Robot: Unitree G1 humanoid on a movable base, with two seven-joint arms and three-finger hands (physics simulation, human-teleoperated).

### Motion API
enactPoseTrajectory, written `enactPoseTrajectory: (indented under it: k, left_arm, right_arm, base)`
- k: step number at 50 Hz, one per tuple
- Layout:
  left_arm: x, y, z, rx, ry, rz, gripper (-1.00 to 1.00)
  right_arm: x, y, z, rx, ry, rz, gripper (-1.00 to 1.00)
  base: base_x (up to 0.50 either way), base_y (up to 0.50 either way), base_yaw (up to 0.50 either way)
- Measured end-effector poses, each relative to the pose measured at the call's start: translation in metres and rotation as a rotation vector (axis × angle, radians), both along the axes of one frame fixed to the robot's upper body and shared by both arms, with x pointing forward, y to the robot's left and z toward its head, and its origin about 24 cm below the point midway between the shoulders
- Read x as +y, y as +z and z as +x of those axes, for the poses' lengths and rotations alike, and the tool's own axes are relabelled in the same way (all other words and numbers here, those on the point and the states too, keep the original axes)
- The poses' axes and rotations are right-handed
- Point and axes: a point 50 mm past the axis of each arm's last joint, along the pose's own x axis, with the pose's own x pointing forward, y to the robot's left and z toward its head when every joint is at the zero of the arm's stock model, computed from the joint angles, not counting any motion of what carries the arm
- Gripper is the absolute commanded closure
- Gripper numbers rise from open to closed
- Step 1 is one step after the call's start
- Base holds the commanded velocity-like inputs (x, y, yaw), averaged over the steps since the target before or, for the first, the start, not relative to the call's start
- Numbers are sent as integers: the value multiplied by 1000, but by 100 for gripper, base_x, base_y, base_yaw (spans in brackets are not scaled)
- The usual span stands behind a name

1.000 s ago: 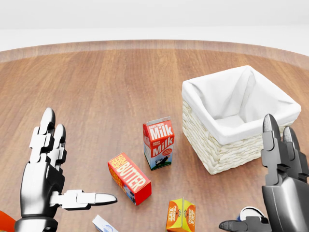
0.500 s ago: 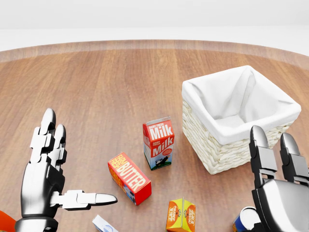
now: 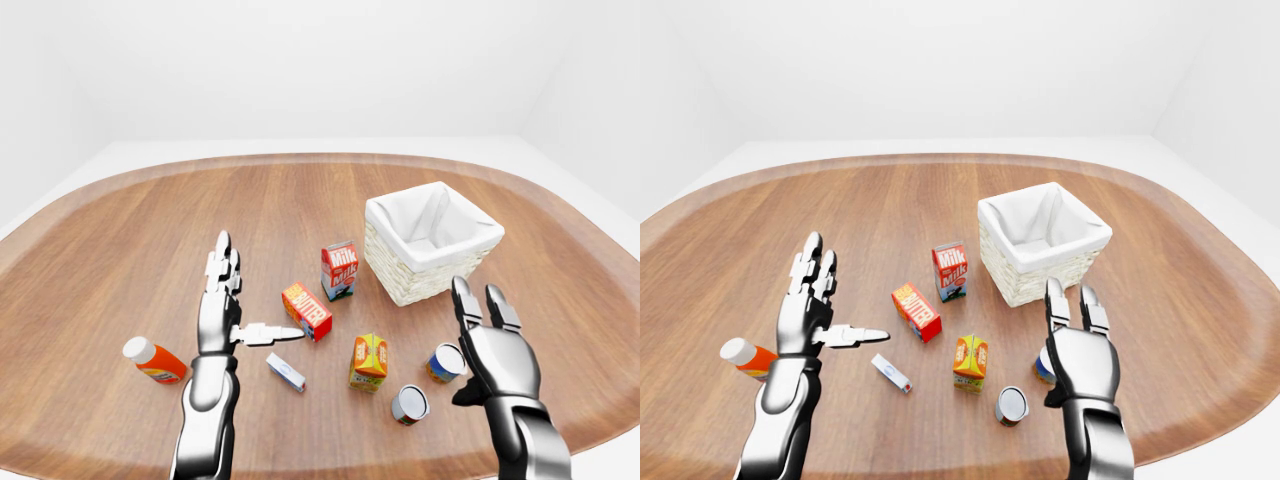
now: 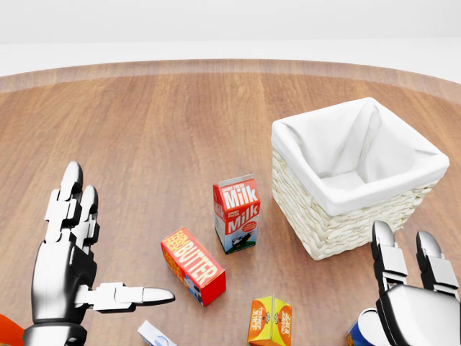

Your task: Pick up the alphabet soup and the tomato sauce, and put them in the basket.

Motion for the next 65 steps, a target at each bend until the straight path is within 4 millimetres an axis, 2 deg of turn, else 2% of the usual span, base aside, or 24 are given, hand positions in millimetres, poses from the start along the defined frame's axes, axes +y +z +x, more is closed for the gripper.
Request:
enactPoseTrajectory:
  k: [16,30,65]
  left_arm:
    - [0,2,-1,-10,0,1,-100]
    - [0,0,0,0,-2,2,-100]
    - [0,-1,0,3,-2,3,-100]
  right_arm:
    - [-10,-19,-1,94,-38,-8,-100]
    - [-19,-34,6,131,-69,-11,-100]
    - [-14,-60,30,175,-21,-15,-100]
  base:
    - [0,0,0]
    - [0,0,0]
    - [0,0,0]
